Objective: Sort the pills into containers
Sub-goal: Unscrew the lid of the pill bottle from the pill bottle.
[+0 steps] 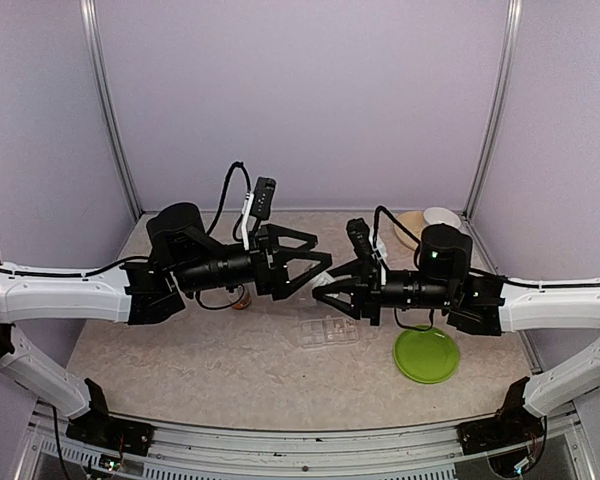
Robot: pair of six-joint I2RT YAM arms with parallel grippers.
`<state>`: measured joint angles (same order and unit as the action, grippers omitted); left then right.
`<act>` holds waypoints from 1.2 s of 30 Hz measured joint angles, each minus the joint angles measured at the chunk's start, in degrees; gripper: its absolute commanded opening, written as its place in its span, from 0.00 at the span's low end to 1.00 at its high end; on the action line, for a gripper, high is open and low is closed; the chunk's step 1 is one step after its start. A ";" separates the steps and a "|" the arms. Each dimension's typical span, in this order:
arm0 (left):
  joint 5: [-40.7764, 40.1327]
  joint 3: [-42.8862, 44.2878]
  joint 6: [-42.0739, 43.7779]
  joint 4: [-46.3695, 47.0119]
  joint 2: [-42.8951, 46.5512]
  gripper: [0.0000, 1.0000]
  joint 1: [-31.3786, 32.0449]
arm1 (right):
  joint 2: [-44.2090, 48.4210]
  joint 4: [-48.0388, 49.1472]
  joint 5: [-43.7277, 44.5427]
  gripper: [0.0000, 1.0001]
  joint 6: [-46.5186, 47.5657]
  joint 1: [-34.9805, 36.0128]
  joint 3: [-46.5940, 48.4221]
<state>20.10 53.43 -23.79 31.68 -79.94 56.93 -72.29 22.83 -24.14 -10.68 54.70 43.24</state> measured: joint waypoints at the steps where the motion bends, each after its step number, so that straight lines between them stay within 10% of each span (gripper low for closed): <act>1: 1.46 -0.42 0.00 0.85 -0.31 0.99 0.00 | -0.35 0.24 0.02 0.00 -0.63 0.00 0.00; 36: 5.25 -5.07 1.42 5.75 -1.14 0.93 0.39 | 0.55 7.28 4.44 0.00 -10.47 -0.63 -2.36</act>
<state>25.34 48.36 -22.37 37.43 -81.08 57.32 -71.75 30.11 -19.70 -21.15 54.06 40.88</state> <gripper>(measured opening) 0.933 0.306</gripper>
